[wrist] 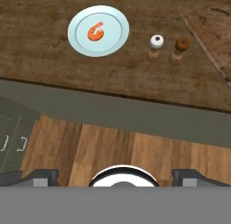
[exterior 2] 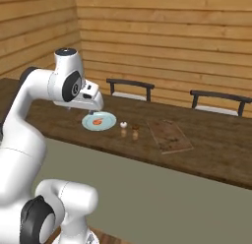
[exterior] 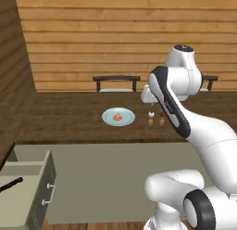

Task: Pick up the knife from the drawer and place it on the cutting board. Then place the meat from the plate to the cutting board.

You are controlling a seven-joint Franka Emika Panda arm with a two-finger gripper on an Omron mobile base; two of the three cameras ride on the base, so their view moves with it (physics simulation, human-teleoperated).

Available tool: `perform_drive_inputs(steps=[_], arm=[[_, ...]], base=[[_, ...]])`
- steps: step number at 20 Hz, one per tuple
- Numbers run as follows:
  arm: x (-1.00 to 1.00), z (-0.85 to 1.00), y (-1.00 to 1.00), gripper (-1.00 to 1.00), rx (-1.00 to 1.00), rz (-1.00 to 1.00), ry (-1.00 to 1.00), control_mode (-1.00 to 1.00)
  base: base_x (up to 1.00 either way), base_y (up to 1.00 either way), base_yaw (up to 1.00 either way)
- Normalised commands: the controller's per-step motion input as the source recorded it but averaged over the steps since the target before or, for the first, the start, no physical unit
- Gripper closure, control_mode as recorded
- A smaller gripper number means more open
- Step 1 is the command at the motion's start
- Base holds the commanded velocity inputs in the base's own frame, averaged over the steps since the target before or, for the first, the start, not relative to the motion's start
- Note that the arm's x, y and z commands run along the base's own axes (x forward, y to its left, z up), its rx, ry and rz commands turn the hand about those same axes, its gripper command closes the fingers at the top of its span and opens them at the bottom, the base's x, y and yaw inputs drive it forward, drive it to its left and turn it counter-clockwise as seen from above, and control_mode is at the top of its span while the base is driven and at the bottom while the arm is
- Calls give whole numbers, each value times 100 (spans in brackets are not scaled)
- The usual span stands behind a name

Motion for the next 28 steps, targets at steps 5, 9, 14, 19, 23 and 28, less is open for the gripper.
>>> perform_drive_inputs(steps=[5, 9, 14, 19, 23, 28], arm=[[0, 0, 0, -100, 0, 0, 0, 100], [0, 0, 0, -100, 0, 0, 0, 100], [0, 0, 0, -100, 0, 0, 0, 100], [0, 0, 0, -100, 0, 0, 0, 100], [0, 0, 0, -100, 0, 0, 0, 100], [0, 0, 0, -100, 0, 0, 0, 100]], base=[[15, 1, 2], [47, 8, 5], [18, 11, 17], [19, 3, 22], [38, 4, 17], [4, 7, 17]])
